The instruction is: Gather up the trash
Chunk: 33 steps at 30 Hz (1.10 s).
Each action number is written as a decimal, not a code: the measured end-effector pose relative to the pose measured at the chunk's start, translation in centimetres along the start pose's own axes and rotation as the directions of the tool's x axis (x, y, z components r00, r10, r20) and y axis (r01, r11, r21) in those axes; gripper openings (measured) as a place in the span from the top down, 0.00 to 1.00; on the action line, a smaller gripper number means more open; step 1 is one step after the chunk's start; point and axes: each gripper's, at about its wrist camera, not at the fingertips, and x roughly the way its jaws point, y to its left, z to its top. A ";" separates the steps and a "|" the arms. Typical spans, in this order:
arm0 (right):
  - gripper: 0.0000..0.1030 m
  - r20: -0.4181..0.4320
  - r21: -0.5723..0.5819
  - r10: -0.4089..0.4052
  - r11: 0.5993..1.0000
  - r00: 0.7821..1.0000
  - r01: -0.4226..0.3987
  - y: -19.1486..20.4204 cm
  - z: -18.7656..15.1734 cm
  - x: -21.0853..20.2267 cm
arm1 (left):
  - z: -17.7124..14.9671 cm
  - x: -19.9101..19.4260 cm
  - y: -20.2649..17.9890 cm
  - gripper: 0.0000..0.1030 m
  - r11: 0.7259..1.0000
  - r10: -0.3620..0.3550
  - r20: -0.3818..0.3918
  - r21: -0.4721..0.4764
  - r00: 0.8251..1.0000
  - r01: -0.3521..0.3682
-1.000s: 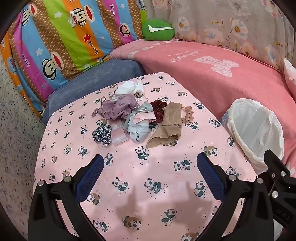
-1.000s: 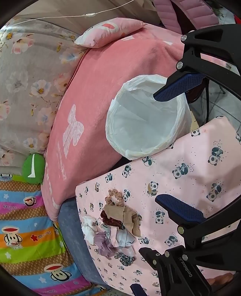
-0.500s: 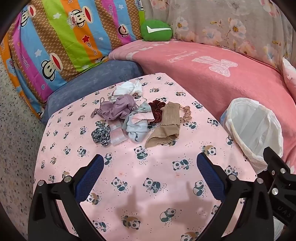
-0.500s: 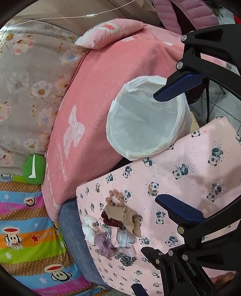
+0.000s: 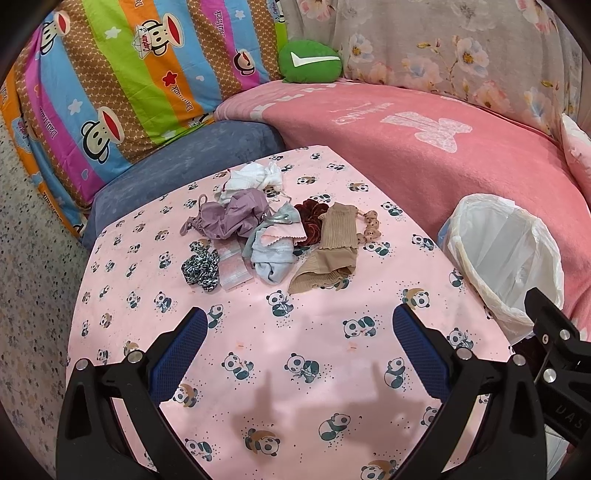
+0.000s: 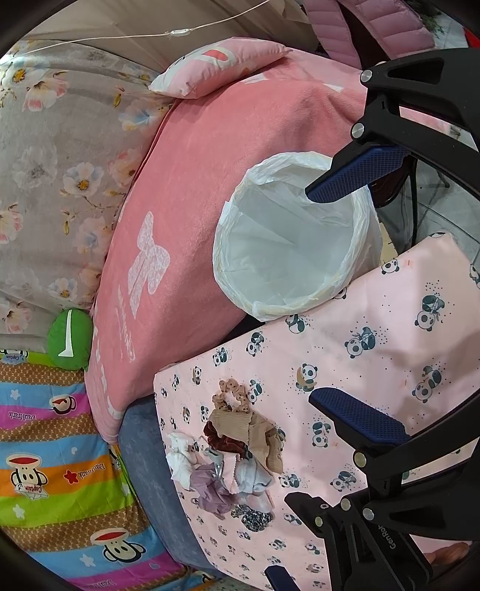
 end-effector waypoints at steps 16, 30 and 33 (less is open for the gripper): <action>0.05 0.009 0.004 -0.009 1.000 1.000 0.009 -0.3 0.3 -0.2 | 0.1 -0.3 -0.1 0.07 1.000 0.001 0.007 0.006 1.000 -0.001; 0.05 0.014 0.006 -0.011 1.000 1.000 0.011 -0.2 0.2 -0.3 | 0.1 -0.3 -0.2 0.07 1.000 0.001 0.009 0.006 1.000 -0.001; 0.05 0.016 0.005 -0.013 1.000 1.000 0.013 -0.2 0.3 -0.3 | 0.2 -0.3 -0.2 0.07 1.000 0.001 0.009 0.007 1.000 -0.001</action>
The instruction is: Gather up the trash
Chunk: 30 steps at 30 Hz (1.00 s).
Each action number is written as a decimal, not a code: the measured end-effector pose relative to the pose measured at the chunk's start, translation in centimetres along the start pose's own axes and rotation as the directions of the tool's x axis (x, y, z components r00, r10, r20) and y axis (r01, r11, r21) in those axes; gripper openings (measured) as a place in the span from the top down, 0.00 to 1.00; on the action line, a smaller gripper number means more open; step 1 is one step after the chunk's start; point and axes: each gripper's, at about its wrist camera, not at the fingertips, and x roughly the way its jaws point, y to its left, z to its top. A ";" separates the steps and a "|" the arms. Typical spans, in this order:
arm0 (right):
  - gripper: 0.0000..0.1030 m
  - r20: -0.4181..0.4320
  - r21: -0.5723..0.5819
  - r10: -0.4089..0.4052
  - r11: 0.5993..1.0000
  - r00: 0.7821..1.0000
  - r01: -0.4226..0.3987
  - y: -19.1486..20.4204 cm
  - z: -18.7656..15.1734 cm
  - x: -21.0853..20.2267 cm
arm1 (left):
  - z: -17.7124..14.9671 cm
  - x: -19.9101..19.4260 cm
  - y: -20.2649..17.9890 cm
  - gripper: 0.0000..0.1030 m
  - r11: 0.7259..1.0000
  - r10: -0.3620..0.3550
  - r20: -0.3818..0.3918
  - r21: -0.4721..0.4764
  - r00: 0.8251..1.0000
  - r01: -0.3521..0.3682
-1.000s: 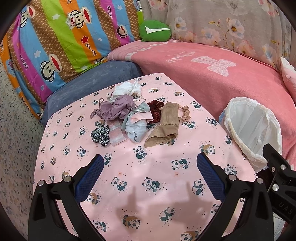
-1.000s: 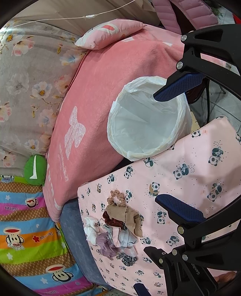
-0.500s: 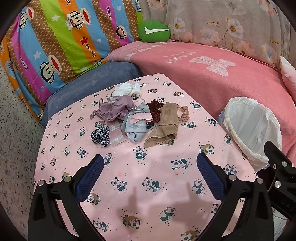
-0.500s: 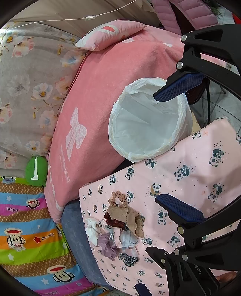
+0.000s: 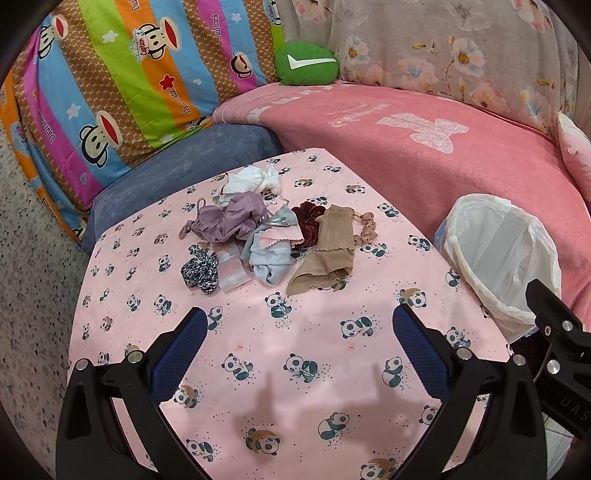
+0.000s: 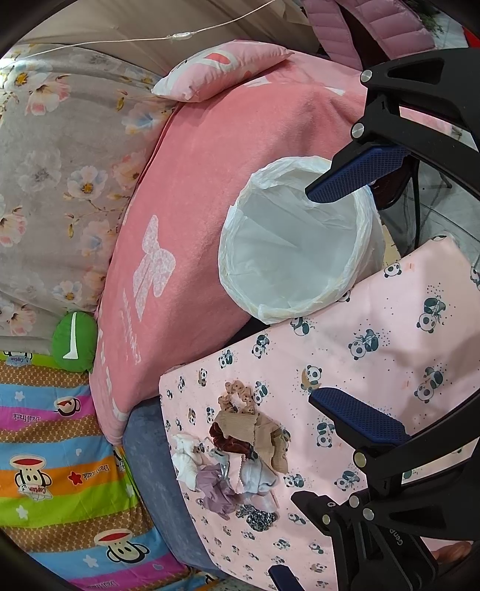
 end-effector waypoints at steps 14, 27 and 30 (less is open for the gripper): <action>0.05 0.002 -0.001 -0.002 1.000 1.000 0.002 0.0 0.1 -0.1 | 0.2 -0.1 -0.2 0.07 1.000 -0.003 0.002 0.002 1.000 0.003; 0.05 0.003 0.001 -0.003 1.000 1.000 0.003 -0.1 0.2 -0.2 | 0.3 -0.2 -0.2 0.07 1.000 -0.005 0.005 0.001 1.000 0.005; 0.05 0.003 0.000 -0.003 1.000 1.000 0.003 -0.1 0.2 -0.2 | 0.2 -0.2 -0.1 0.07 1.000 -0.005 0.004 0.001 1.000 0.005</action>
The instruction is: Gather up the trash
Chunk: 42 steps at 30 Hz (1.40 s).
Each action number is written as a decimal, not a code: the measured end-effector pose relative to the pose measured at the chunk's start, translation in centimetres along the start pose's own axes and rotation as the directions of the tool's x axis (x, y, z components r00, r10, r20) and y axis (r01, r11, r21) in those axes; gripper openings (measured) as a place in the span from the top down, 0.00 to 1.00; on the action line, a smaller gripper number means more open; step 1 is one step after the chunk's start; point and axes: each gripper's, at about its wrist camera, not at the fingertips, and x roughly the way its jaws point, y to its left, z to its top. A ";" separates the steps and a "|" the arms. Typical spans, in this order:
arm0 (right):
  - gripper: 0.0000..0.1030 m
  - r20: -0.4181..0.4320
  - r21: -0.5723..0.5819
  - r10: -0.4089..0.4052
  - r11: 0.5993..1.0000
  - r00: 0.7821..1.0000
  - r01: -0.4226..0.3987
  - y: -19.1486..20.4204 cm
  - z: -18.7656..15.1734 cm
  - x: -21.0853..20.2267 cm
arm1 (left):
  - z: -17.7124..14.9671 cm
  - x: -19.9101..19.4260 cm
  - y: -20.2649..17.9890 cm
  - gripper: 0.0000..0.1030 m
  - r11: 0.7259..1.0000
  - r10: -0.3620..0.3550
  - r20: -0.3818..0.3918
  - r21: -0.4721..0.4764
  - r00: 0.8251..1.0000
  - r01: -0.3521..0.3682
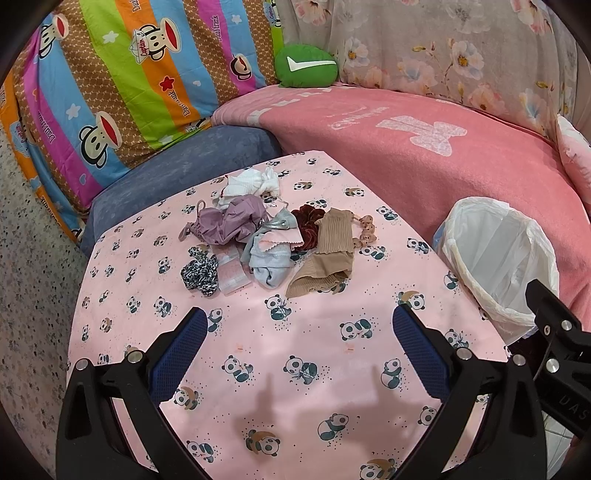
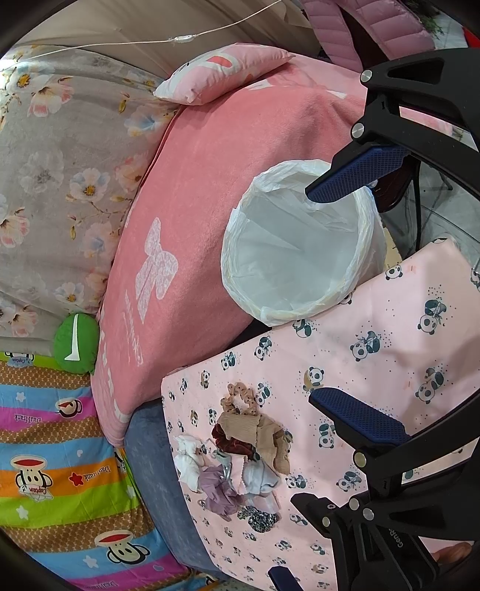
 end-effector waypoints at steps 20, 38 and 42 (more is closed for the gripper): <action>0.05 0.005 0.006 -0.005 1.000 1.000 0.005 -0.3 0.3 -0.1 | 0.6 0.1 -0.1 0.07 1.000 -0.012 0.002 0.003 1.000 0.012; 0.05 0.010 0.008 0.005 1.000 1.000 -0.005 2.6 0.9 1.2 | 0.4 3.2 4.1 0.07 0.996 -0.042 -0.041 -0.082 0.998 0.038; 0.05 0.016 0.002 0.014 1.000 1.000 -0.014 3.9 1.4 1.9 | 0.5 4.4 5.9 0.07 0.994 -0.032 -0.046 -0.107 0.998 0.027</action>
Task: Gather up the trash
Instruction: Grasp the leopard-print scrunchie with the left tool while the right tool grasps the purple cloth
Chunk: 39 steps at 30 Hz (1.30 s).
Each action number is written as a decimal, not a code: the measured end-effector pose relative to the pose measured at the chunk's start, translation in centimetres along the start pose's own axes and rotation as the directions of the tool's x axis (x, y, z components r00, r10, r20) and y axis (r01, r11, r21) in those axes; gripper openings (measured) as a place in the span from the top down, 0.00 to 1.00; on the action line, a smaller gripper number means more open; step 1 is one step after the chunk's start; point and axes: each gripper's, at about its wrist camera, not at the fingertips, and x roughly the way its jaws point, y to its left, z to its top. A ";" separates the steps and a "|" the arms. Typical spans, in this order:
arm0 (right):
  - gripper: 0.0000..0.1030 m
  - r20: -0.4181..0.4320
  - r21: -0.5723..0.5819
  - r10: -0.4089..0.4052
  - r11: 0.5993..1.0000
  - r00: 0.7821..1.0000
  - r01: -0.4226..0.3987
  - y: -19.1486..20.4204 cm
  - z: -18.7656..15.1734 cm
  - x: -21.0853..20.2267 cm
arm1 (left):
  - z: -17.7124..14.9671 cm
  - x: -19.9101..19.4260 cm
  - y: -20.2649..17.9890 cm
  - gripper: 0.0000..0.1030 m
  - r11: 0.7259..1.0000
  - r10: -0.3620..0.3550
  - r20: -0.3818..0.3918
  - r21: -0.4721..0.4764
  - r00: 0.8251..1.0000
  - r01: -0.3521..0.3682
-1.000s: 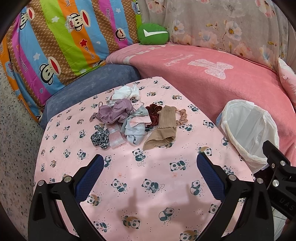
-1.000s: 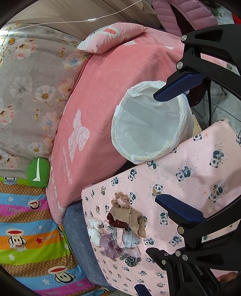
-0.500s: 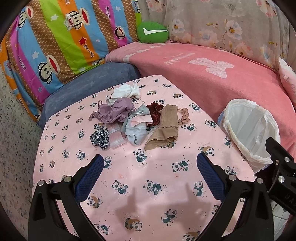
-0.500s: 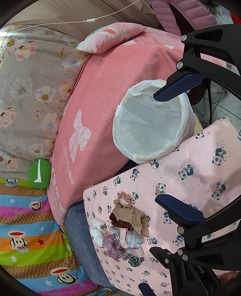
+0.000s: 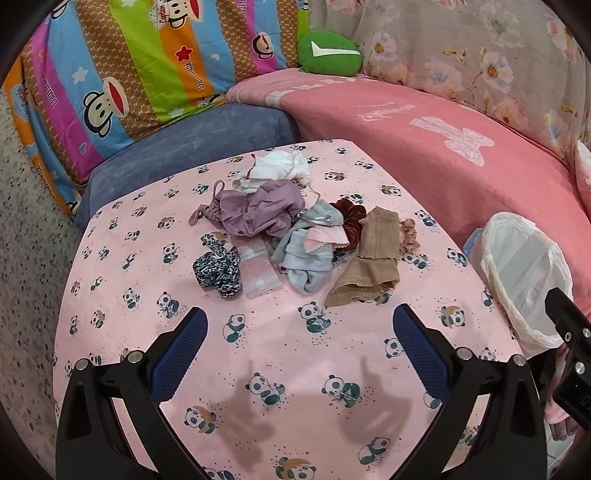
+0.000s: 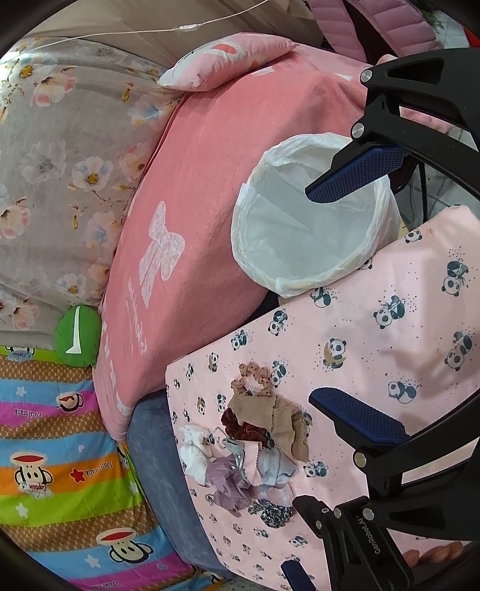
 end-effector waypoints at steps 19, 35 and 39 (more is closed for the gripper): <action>0.05 -0.017 0.011 0.197 0.980 0.980 -0.197 8.8 3.6 5.9 | 2.1 7.9 10.0 0.07 0.995 0.010 -0.067 -0.096 0.998 -0.017; 0.31 -0.051 -0.052 0.288 0.955 0.956 -0.290 16.2 7.1 9.5 | 2.0 12.4 11.9 0.63 0.970 -0.217 -0.149 -0.142 0.965 0.197; 0.55 -0.077 -0.102 0.330 0.936 0.941 -0.337 18.6 7.5 10.0 | 1.9 11.9 12.1 0.82 0.961 -0.255 -0.144 -0.149 0.956 0.234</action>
